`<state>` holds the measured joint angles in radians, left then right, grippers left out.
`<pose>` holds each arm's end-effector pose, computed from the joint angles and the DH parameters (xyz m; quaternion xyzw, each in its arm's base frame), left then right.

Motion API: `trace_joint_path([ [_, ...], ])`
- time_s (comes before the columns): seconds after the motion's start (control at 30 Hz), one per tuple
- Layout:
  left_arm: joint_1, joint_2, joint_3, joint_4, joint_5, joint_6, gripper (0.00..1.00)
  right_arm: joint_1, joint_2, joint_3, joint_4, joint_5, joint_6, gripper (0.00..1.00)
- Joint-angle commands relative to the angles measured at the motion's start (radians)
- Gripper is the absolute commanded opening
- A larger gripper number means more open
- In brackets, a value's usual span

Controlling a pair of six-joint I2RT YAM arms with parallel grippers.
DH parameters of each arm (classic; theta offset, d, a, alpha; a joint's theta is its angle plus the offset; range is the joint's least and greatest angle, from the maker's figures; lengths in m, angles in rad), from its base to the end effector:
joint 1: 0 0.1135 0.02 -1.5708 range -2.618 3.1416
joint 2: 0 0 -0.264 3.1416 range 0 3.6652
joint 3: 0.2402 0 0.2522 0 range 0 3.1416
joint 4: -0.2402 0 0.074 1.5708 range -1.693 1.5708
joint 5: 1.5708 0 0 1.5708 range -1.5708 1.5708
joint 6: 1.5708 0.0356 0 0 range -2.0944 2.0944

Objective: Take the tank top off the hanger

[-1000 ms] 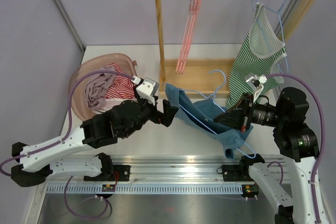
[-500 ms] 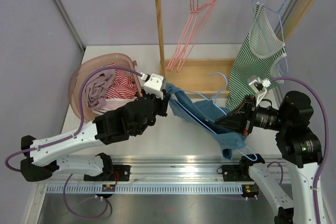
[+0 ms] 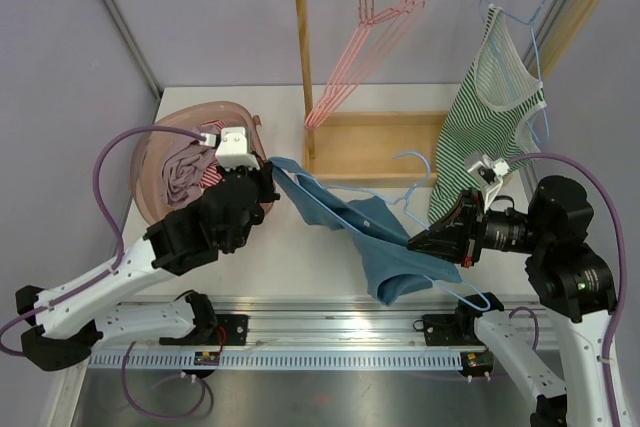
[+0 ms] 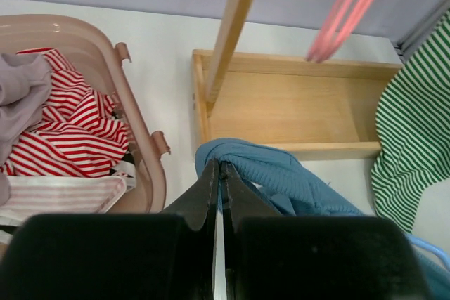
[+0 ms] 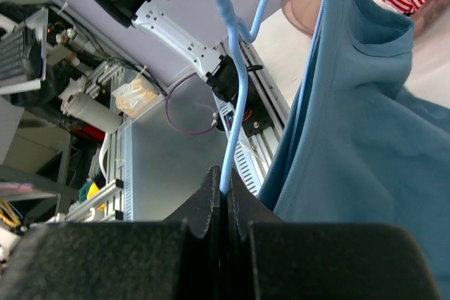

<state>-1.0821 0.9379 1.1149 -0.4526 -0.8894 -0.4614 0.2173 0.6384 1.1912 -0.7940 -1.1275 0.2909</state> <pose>0.1123 -0.1523 0.4023 -0.0272 0.7648 -0.1339 0.6296 0.0630 0.0468 0.4292 -0.3049 0.6769 0.5381 0.3990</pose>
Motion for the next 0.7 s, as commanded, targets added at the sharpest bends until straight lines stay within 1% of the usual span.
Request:
trace_joint_path([
  [0.0, 0.04, -0.031, -0.018, -0.011, -0.054, -0.075, 0.0, 0.025, -0.035, 0.011, 0.005, -0.083, -0.03, 0.0],
  [0.1, 0.051, -0.047, -0.027, -0.006, 0.003, -0.077, 0.0, 0.027, -0.058, -0.004, 0.05, -0.089, -0.03, 0.0],
  [0.13, 0.051, -0.048, -0.029, -0.005, 0.021, -0.079, 0.0, 0.027, -0.065, -0.011, 0.09, -0.089, -0.032, 0.0],
  [0.2, 0.051, -0.062, -0.049, 0.026, 0.117, -0.051, 0.0, 0.027, -0.1, -0.034, 0.156, -0.029, -0.009, 0.0],
  [0.23, 0.05, -0.071, -0.062, 0.049, 0.236, -0.033, 0.0, 0.027, -0.118, -0.089, 0.285, 0.013, 0.078, 0.0],
  [0.27, 0.05, -0.082, -0.113, 0.113, 0.3, 0.004, 0.0, 0.027, -0.138, -0.132, 0.382, 0.094, 0.138, 0.0],
  [0.3, 0.048, -0.111, -0.141, 0.152, 0.364, 0.019, 0.0, 0.027, -0.185, -0.236, 0.491, 0.136, 0.205, 0.0],
  [0.33, 0.039, -0.126, -0.177, 0.19, 0.473, 0.033, 0.0, 0.027, -0.209, -0.299, 0.736, 0.179, 0.353, 0.0],
  [0.37, 0.031, -0.139, -0.206, 0.259, 0.513, 0.056, 0.0, 0.027, -0.23, -0.365, 0.892, 0.263, 0.429, 0.0],
  [0.4, 0.019, -0.149, -0.261, 0.285, 0.544, 0.067, 0.0, 0.027, -0.255, -0.427, 1.017, 0.323, 0.492, 0.0],
  [0.43, -0.016, -0.159, -0.282, 0.307, 0.564, 0.079, 0.0, 0.027, -0.259, -0.524, 1.225, 0.381, 0.54, 0.0],
  [0.47, -0.038, -0.156, -0.296, 0.331, 0.573, 0.104, 0.0, 0.027, -0.247, -0.563, 1.31, 0.484, 0.6, 0.0],
  [0.5, -0.062, -0.152, -0.317, 0.336, 0.567, 0.115, 0.0, 0.027, -0.235, -0.608, 1.37, 0.533, 0.609, 0.0],
  [0.53, -0.102, -0.137, -0.325, 0.338, 0.551, 0.121, 0.0, 0.027, -0.217, -0.626, 1.479, 0.575, 0.62, 0.0],
  [0.57, -0.117, -0.128, -0.334, 0.336, 0.544, 0.13, 0.0, 0.027, -0.198, -0.645, 1.544, 0.645, 0.631, 0.0],
  [0.6, -0.133, -0.119, -0.346, 0.338, 0.544, 0.136, 0.0, 0.028, -0.159, -0.682, 1.666, 0.682, 0.645, 0.0],
  [0.67, -0.167, -0.093, -0.365, 0.342, 0.523, 0.142, 0.0, 0.028, -0.122, -0.715, 1.775, 0.773, 0.672, 0.0],
])
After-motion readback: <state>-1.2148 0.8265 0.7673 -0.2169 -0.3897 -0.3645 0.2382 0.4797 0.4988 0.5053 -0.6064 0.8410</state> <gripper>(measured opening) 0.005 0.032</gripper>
